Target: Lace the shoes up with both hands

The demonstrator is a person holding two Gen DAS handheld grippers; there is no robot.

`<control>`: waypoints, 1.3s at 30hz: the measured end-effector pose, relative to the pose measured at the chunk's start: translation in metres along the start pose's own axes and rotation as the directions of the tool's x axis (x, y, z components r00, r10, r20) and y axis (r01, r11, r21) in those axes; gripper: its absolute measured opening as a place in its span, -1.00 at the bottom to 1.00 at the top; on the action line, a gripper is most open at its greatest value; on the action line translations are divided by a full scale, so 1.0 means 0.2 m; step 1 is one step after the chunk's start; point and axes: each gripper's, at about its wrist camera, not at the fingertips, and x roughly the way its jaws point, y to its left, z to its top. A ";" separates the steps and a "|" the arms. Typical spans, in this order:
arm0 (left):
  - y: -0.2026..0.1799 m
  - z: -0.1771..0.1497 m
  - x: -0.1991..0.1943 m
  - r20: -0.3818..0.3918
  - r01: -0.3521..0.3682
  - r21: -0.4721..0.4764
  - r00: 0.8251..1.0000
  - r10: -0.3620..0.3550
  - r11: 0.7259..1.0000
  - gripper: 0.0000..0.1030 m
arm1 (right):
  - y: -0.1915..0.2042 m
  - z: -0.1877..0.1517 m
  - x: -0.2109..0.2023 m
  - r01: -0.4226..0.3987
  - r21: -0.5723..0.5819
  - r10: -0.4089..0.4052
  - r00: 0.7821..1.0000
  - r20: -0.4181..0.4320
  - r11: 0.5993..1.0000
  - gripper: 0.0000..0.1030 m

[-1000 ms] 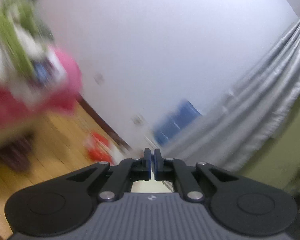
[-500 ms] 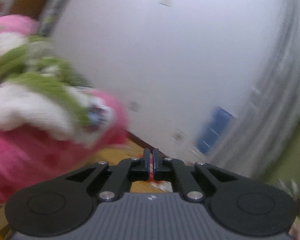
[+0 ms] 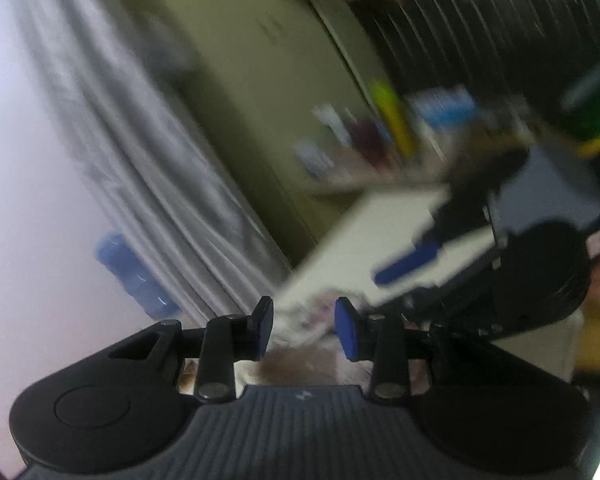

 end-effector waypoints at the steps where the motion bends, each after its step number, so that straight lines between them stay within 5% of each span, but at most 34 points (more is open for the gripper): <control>1: 0.00 0.02 0.04 -0.043 0.016 0.022 0.999 -0.015 1.000 -0.31 | 0.00 -0.01 0.00 0.002 0.007 -0.002 1.000 0.008 1.000 -0.44; 3: 0.02 0.04 0.10 -0.112 0.076 0.045 0.991 -0.071 0.996 -0.47 | -0.01 -0.03 -0.01 0.001 0.019 -0.002 1.000 0.024 1.000 -0.43; 7: 0.09 0.09 0.21 -0.236 0.197 0.046 0.955 -0.181 0.979 -0.47 | -0.06 -0.07 -0.01 -0.032 0.074 0.029 0.999 0.044 0.997 -0.41; 11: 0.11 0.15 0.27 -0.288 0.224 0.081 0.938 -0.192 0.971 -0.22 | -0.10 -0.11 -0.03 -0.078 0.077 0.071 0.994 0.085 0.994 -0.40; 13: 0.10 0.17 0.30 -0.314 0.224 0.084 0.931 -0.187 0.971 -0.82 | -0.09 -0.12 -0.03 -0.077 0.068 0.070 0.993 0.096 0.995 -0.40; 15: 0.06 0.19 0.34 -0.334 0.197 0.099 0.930 -0.154 0.975 -0.95 | -0.09 -0.12 -0.04 -0.083 0.069 0.076 0.992 0.101 0.994 -0.39; 18: 0.03 0.21 0.28 -0.280 0.161 0.106 0.952 -0.126 0.981 -0.95 | -0.09 -0.12 -0.03 -0.095 0.075 0.087 0.991 0.103 0.993 -0.39; 23: 0.28 0.25 0.18 -0.177 0.095 -0.130 0.977 -0.117 0.987 -0.96 | -0.10 -0.12 -0.03 -0.090 0.087 0.081 0.991 0.102 0.992 -0.39; 25: 0.41 0.22 0.20 -0.166 0.062 -0.267 0.980 -0.109 0.962 -0.96 | -0.11 -0.12 -0.03 -0.091 0.092 0.081 0.991 0.102 0.992 -0.38; 28: 0.49 0.14 0.20 -0.163 0.111 -0.352 0.971 -0.177 0.930 -0.83 | -0.11 -0.12 -0.03 -0.091 0.099 0.081 0.991 0.103 0.991 -0.38; 32: 0.62 -0.06 0.04 -0.029 0.161 -0.571 0.976 -0.216 0.805 -0.37 | -0.13 -0.13 -0.04 -0.065 0.129 0.049 0.992 0.118 0.990 -0.29; 33: 0.63 -0.13 0.00 -0.011 0.150 -0.586 0.981 -0.193 0.797 -0.29 | -0.13 -0.13 -0.04 -0.063 0.146 0.046 0.992 0.120 0.987 -0.29; 35: 0.57 -0.24 -0.03 -0.080 0.032 -0.498 0.993 -0.083 0.867 -0.26 | -0.13 -0.12 -0.03 -0.058 0.147 0.041 0.993 0.112 0.987 -0.28; 37: 0.44 -0.34 0.00 -0.157 -0.054 -0.338 0.988 0.000 0.940 -0.26 | -0.13 -0.11 -0.03 -0.049 0.144 0.035 0.994 0.101 0.988 -0.27; 39: 0.35 -0.43 0.07 -0.187 0.002 -0.279 0.981 -0.056 0.960 -0.24 | -0.12 -0.10 -0.03 -0.038 0.137 0.026 0.996 0.087 0.990 -0.26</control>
